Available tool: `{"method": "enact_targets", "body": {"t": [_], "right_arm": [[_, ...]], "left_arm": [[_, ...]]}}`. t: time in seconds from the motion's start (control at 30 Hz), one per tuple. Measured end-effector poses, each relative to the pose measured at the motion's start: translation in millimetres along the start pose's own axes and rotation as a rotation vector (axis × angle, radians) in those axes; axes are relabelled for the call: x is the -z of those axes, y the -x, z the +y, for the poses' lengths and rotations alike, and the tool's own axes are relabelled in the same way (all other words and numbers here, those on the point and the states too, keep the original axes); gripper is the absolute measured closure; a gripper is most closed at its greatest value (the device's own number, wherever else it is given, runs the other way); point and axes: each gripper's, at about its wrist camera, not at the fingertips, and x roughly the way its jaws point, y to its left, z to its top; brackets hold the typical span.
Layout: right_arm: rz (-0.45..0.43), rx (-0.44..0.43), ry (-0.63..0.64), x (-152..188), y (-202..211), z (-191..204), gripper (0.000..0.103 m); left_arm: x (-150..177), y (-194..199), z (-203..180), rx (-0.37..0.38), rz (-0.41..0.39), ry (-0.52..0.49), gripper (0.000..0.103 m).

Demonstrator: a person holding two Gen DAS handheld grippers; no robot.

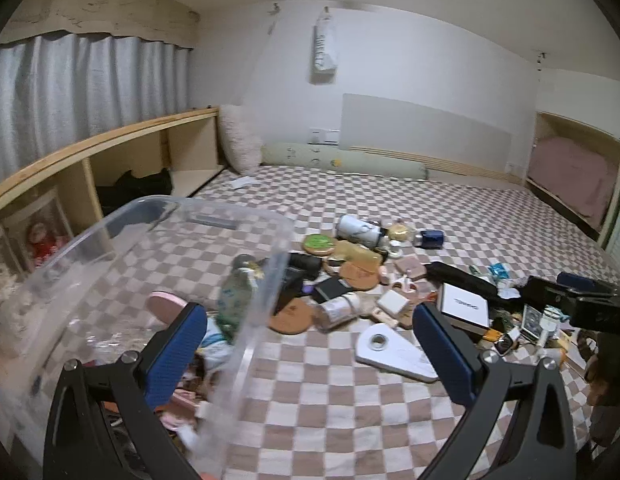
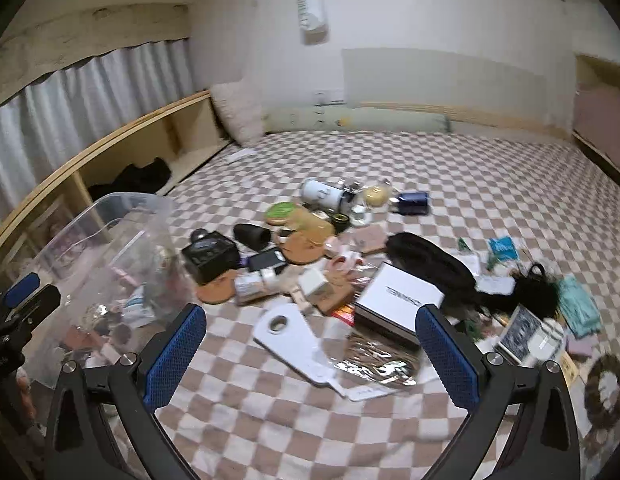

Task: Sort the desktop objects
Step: 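Withdraw both grippers from the bin back over the bed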

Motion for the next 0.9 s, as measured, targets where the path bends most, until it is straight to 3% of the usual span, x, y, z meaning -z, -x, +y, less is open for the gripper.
{"method": "enact_targets", "body": {"t": [0.2, 0.37, 0.6, 0.9], "right_arm": [[0.0, 0.051, -0.055, 16.8, -2.4, -34.1, 0.0], [0.061, 0.078, -0.081, 34.6, -14.7, -58.1, 0.0], [0.145, 0.182, -0.056, 67.5, -43.1, -81.8, 0.0], [0.313, 0.178, -0.073, 119.1, -98.1, -102.7, 0.0]], "left_arm": [[10.3, -13.9, -36.8, 0.052, 0.003, -0.055, 0.0], [22.6, -30.6, -58.3, 0.095, 0.021, -0.066, 0.0], [49.9, -68.7, -84.2, 0.132, 0.113, -0.103, 0.0], [82.5, -106.5, -93.5, 0.157, 0.227, -0.086, 0.0]]}}
